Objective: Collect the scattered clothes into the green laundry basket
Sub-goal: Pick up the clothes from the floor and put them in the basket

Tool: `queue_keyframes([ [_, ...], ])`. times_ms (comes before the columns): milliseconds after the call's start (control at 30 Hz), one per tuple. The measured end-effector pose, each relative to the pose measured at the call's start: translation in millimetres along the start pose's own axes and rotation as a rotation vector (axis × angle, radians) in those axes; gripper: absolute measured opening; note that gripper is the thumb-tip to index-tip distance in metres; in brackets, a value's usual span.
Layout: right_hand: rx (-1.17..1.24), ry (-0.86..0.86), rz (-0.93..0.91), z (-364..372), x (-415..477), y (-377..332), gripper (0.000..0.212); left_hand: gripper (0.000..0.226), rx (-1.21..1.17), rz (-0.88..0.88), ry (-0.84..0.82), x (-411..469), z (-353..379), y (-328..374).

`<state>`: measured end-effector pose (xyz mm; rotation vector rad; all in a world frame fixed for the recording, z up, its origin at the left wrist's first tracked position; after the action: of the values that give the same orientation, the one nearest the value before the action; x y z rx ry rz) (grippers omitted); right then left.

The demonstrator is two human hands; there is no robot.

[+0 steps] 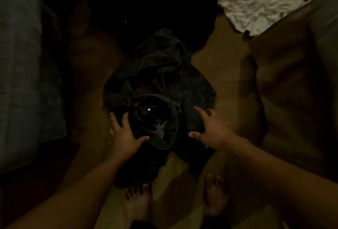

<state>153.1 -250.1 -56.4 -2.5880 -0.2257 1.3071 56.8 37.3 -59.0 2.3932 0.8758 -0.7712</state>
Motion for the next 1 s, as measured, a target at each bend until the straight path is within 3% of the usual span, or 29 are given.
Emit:
queue_keyframes([
  [167, 0.214, 0.124, 0.216, 26.9, 43.1, 17.8, 0.123, 0.147, -0.196, -0.399, -0.003, 17.1, 56.3, -59.9],
  [267, 0.208, 0.091, 0.313, 53.0, 52.6, 12.2, 0.128, 0.143, -0.329, -0.454, -0.036, 25.4, 90.0, -68.2],
  [367, 0.050, 0.214, 0.309, 52.3, 53.8, -0.3, 0.107, 0.123, -0.461, -0.365, -0.050, 30.7, 102.9, -60.8],
  [500, 0.152, 0.286, 0.130, 43.7, 43.2, -15.4, 0.055, 0.073, -0.395, -0.195, 0.077, 5.5, 54.6, -13.6],
  [633, 0.144, 0.245, -0.056, 45.2, 23.5, -26.0, 0.048, 0.059, -0.320, 0.127, 0.323, -23.0, -43.1, 58.2],
  [733, 0.210, 0.216, -0.130, 48.6, 16.7, -21.8, 0.046, 0.033, -0.265, 0.447, 0.653, -38.9, -118.9, 119.3],
  [800, 0.260, 0.211, -0.164, 49.9, 16.0, -16.6, 0.041, 0.022, -0.253, 0.596, 0.747, -30.4, -130.4, 153.2],
  [900, 0.261, 0.211, -0.091, 50.8, 19.6, -0.9, 0.057, 0.026, -0.197, 0.676, 0.546, 21.4, -75.2, 181.9],
  [1000, 0.209, 0.335, 0.242, 47.6, 17.4, 37.3, 0.098, 0.047, -0.019, 0.578, 0.083, 65.3, 28.7, 159.2],
])
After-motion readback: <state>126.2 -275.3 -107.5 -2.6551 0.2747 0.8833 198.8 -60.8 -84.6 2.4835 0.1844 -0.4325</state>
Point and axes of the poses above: each hand's wrist, its own x-axis towards the middle knuckle, its own z-axis out of the palm, y = z × x, the point moved 9 cm from there along x, towards the middle knuckle, and after that the axes turned 1 degree about y, right-handed, at the moved point
